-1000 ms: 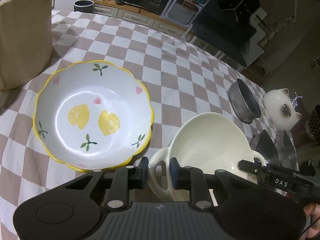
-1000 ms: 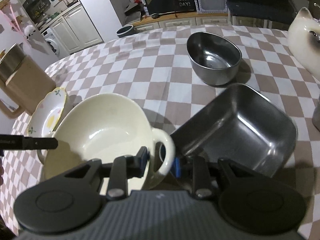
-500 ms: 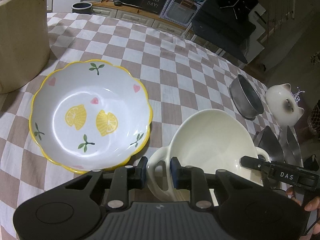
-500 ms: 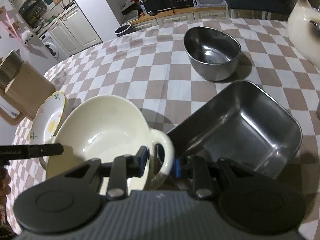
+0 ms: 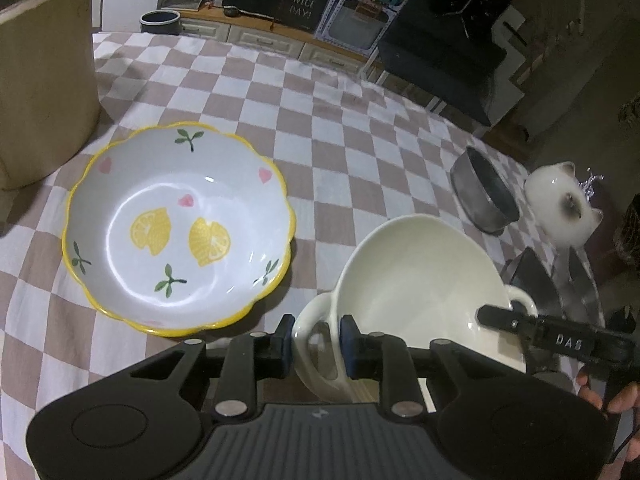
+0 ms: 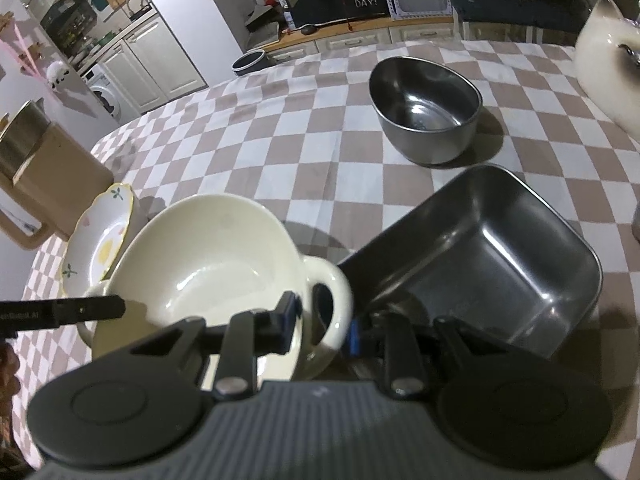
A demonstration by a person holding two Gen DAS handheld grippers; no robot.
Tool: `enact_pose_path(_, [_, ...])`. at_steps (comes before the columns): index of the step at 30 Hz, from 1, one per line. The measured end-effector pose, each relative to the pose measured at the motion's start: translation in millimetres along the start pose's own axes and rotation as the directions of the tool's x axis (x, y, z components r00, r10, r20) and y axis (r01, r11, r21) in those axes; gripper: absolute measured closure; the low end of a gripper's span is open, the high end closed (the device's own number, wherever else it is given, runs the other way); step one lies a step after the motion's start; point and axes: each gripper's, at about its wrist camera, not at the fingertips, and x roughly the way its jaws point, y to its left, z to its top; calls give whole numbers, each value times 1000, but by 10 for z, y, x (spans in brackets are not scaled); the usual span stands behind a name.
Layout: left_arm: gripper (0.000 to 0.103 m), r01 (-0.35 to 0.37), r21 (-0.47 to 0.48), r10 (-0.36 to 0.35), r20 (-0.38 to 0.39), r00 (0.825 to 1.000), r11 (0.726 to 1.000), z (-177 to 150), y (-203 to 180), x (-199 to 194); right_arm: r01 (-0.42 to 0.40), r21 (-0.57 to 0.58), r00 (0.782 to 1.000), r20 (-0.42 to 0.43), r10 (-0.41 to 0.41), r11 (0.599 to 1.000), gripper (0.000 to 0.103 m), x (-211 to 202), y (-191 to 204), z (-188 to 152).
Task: Organize plates and bowls
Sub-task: 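Lift the cream two-handled bowl off the table with both tools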
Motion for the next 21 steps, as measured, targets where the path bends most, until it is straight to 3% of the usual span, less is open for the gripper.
enact_pose_path(12, [79, 31, 14, -32, 71, 997, 999, -56, -237, -324, -31, 25, 996, 79, 29, 999, 75, -371, -83, -28])
enact_pose_path(21, [79, 67, 75, -76, 137, 988, 995, -173, -585, -601, -33, 46, 988, 155, 26, 998, 76, -819, -162, -157])
